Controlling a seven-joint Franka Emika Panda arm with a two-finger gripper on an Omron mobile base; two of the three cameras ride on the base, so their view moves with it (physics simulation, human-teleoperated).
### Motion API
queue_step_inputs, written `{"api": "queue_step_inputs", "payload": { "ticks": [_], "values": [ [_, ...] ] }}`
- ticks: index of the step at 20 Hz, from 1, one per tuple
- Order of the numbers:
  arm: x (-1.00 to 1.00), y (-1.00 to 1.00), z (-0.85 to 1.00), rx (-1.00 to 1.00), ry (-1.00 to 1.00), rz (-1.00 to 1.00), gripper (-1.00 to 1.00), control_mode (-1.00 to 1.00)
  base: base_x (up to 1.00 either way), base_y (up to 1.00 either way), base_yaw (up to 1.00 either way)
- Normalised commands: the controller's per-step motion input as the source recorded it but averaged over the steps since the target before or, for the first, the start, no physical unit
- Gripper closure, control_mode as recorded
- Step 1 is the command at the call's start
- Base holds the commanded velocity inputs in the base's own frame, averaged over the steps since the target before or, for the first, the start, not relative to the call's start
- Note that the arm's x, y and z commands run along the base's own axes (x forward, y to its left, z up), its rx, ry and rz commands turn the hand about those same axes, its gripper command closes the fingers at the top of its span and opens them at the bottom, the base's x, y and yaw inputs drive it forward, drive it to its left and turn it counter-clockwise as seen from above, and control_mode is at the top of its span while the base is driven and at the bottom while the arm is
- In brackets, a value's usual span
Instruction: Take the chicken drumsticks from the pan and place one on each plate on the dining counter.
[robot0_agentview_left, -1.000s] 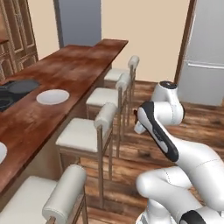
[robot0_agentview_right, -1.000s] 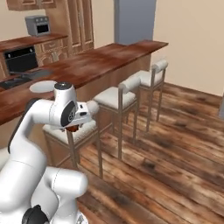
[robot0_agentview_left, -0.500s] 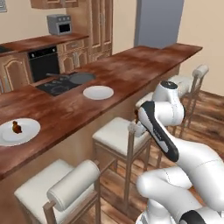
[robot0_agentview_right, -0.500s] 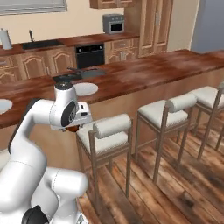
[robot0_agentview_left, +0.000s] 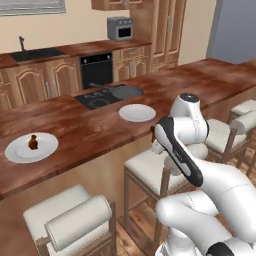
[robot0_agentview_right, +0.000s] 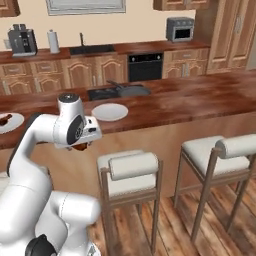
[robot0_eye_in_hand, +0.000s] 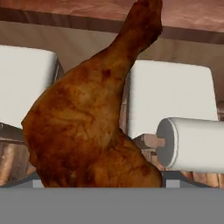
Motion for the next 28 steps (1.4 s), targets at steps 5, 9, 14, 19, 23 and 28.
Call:
{"api": "queue_step_inputs", "payload": {
  "ticks": [5, 9, 14, 19, 23, 28],
  "values": [
    [0.00, 0.00, 0.00, 0.00, 0.00, 0.00, 1.00, 1.00, 0.95, -0.25, 0.26],
    [0.00, 0.00, 0.00, 0.00, 0.00, 0.00, 1.00, 1.00, 0.71, -0.21, 0.13],
    [0.00, 0.00, 0.00, 0.00, 0.00, 0.00, 1.00, 1.00, 0.45, -0.07, 0.01],
    [0.00, 0.00, 0.00, 0.00, 0.00, 0.00, 1.00, 1.00, 0.00, 0.00, 0.00],
    [0.00, 0.00, 0.00, 0.00, 0.00, 0.00, 1.00, 1.00, 0.00, 0.00, 0.00],
    [0.04, 0.00, 0.00, 0.00, 0.00, 0.00, 1.00, -1.00, 0.00, 0.00, 0.00]
  ]
}}
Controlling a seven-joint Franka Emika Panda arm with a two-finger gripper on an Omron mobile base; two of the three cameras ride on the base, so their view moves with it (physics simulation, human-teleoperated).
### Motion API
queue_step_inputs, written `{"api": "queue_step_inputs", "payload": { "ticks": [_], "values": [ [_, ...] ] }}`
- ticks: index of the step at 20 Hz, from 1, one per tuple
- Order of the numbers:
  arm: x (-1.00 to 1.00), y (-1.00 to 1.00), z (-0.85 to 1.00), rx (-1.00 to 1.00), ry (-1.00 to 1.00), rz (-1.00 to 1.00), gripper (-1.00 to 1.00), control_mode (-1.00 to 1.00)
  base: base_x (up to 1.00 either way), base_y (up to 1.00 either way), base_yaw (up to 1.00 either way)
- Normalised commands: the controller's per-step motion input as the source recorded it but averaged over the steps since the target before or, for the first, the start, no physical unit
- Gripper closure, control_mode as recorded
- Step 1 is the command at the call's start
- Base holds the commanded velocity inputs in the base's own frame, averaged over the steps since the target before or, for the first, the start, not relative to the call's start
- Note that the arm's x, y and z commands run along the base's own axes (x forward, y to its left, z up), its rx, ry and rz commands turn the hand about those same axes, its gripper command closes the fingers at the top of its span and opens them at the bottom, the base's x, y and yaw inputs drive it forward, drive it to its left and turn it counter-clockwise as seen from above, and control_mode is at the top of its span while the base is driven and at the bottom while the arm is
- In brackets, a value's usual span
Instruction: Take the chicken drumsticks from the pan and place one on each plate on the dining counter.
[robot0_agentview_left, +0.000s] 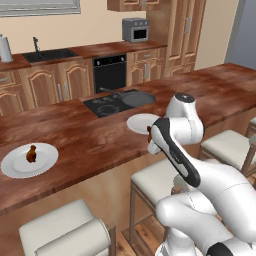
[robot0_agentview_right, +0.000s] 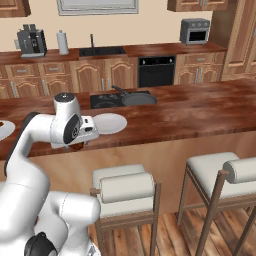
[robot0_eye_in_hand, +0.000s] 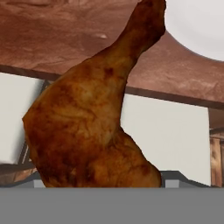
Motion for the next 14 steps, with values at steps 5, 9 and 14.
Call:
{"api": "queue_step_inputs", "payload": {
  "ticks": [5, 9, 14],
  "values": [
    [0.85, 0.14, 0.00, -0.11, 0.05, -0.17, 1.00, -1.00, 0.00, 0.00, 0.00],
    [0.99, 0.01, 0.05, -0.01, 0.04, -0.07, 1.00, -1.00, 0.00, 0.00, 0.00],
    [0.95, -0.04, 0.23, 0.06, 0.17, 0.00, 1.00, -1.00, 0.00, 0.00, 0.00]
  ]
}}
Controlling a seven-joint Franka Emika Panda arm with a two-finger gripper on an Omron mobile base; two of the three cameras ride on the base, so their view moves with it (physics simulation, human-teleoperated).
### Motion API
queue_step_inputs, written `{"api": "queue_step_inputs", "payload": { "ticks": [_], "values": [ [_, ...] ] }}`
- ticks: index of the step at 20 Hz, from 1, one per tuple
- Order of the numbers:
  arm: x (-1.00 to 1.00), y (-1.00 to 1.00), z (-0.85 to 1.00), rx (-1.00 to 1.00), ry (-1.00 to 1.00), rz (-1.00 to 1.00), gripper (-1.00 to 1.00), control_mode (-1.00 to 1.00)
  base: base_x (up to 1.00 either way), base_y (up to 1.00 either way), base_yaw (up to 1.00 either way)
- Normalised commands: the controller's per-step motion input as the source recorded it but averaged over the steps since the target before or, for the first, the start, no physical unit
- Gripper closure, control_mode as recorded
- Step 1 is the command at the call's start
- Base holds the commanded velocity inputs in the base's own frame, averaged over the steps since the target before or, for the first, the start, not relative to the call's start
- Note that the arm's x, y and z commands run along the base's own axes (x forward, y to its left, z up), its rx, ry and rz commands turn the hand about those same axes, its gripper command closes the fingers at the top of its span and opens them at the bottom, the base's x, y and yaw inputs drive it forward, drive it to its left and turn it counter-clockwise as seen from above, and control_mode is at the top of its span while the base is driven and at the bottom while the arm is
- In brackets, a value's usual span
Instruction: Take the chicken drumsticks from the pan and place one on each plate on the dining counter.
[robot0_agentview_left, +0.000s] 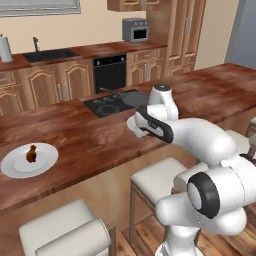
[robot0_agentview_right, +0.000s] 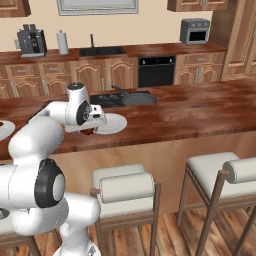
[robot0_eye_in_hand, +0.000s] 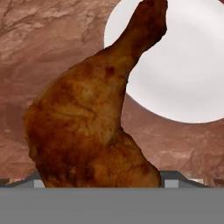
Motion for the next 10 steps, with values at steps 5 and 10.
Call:
{"api": "queue_step_inputs", "payload": {
  "ticks": [5, 10],
  "values": [
    [0.83, -0.25, 0.07, 0.16, 0.26, 0.00, 1.00, -1.00, 0.00, 0.00, 0.00],
    [0.82, -0.30, -0.02, 0.04, 0.15, 0.00, 1.00, -1.00, 0.00, 0.00, 0.00]
  ]
}}
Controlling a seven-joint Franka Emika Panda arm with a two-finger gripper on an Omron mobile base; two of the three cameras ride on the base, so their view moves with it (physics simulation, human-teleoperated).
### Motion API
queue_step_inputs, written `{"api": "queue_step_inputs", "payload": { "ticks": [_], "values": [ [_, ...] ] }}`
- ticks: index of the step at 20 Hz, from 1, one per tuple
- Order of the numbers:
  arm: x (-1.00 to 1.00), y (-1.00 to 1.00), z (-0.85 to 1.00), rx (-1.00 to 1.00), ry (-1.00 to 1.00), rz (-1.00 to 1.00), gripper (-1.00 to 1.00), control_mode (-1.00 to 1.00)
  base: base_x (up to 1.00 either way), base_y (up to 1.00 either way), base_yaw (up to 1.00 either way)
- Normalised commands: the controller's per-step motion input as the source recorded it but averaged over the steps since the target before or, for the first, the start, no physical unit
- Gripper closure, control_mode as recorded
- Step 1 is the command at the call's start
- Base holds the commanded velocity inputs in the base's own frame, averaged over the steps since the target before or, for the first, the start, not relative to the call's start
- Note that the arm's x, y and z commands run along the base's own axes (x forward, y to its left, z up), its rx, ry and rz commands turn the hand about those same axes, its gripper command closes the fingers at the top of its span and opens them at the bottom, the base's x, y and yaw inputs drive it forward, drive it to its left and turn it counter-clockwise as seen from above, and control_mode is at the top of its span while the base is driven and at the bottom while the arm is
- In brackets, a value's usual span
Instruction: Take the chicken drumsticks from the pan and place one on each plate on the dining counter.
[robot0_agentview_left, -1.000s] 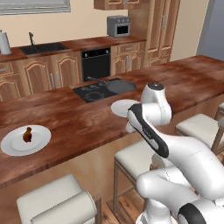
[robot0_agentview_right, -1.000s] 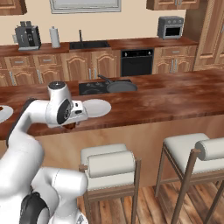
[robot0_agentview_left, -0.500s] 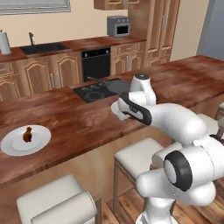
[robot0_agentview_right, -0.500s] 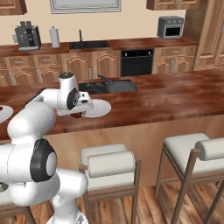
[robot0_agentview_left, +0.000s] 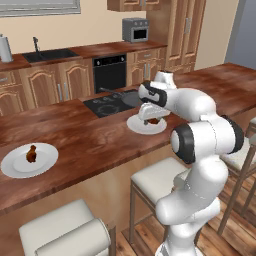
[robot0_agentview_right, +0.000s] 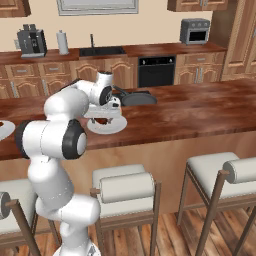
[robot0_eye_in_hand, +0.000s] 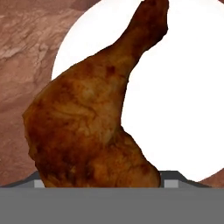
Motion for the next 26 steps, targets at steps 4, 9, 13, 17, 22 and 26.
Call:
{"api": "queue_step_inputs", "payload": {
  "ticks": [4, 9, 13, 17, 22, 26],
  "values": [
    [0.64, -0.04, -0.08, 0.00, 0.09, 0.00, 1.00, -1.00, 0.00, 0.00, 0.00],
    [0.24, 0.03, -0.21, -0.02, 0.01, 0.00, 1.00, -1.00, 0.00, 0.00, 0.00],
    [0.09, 0.00, -0.30, -0.03, 0.05, 0.00, 1.00, -1.00, 0.00, 0.00, 0.00],
    [0.09, 0.00, -0.32, -0.08, 0.00, 0.00, 1.00, -1.00, 0.00, 0.00, 0.00],
    [0.05, 0.00, -0.19, -0.05, 0.00, 0.00, 1.00, -1.00, 0.00, 0.00, 0.00],
    [0.04, 0.02, -0.22, -0.07, 0.00, 0.00, 1.00, -1.00, 0.00, 0.00, 0.00]
  ]
}}
